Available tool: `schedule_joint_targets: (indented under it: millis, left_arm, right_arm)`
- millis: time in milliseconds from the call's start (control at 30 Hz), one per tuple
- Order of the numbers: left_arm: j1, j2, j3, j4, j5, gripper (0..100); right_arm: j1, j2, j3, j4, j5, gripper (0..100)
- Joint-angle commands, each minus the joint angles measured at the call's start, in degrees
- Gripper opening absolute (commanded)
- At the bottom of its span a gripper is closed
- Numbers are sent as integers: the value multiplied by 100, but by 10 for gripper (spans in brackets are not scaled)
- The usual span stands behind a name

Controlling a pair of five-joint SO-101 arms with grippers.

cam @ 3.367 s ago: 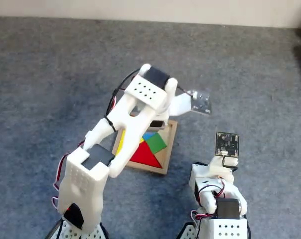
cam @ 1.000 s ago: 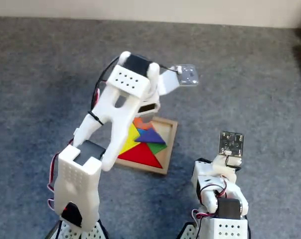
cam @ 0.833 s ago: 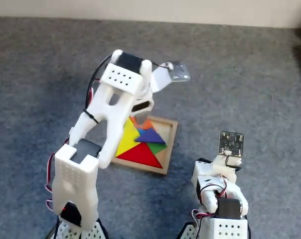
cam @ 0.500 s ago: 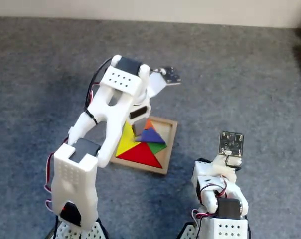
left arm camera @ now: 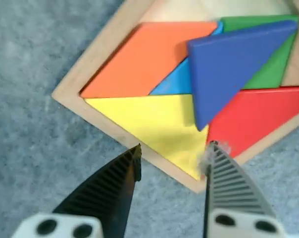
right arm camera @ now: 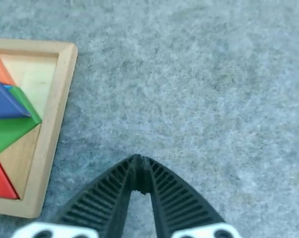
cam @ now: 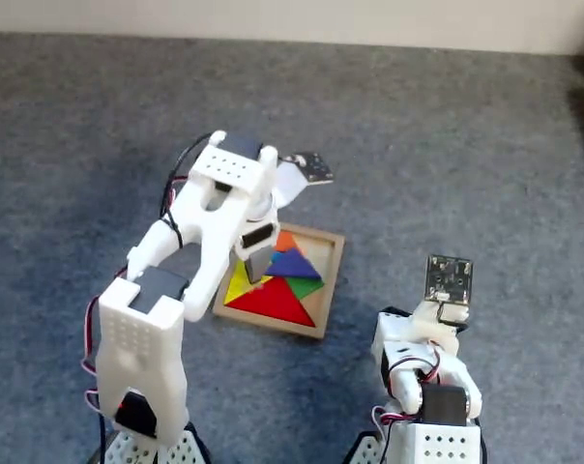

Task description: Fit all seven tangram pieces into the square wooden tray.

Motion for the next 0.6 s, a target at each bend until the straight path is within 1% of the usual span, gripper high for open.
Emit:
schedule_joint_targets:
  millis: [0, 67, 167, 233, 433, 567]
  left_arm:
    - [-66, -321, 101, -281, 44, 213]
    - [-66, -321, 101, -308, 53, 213]
    - [-40, -347, 31, -387, 378, 213]
    - [-31, -338, -66, -484, 466, 213]
    - [-31, -321, -154, -870, 484, 216]
    - [31, -338, -180, -932, 492, 216]
  right_arm:
    - [75, -31, 769, -119, 62, 12]
    - [75, -31, 769, -119, 62, 12]
    - [75, -31, 769, -119, 62, 12]
    - [75, -31, 769, -119, 62, 12]
    - [75, -31, 769, -119, 62, 12]
    - [75, -31, 769, -119, 62, 12]
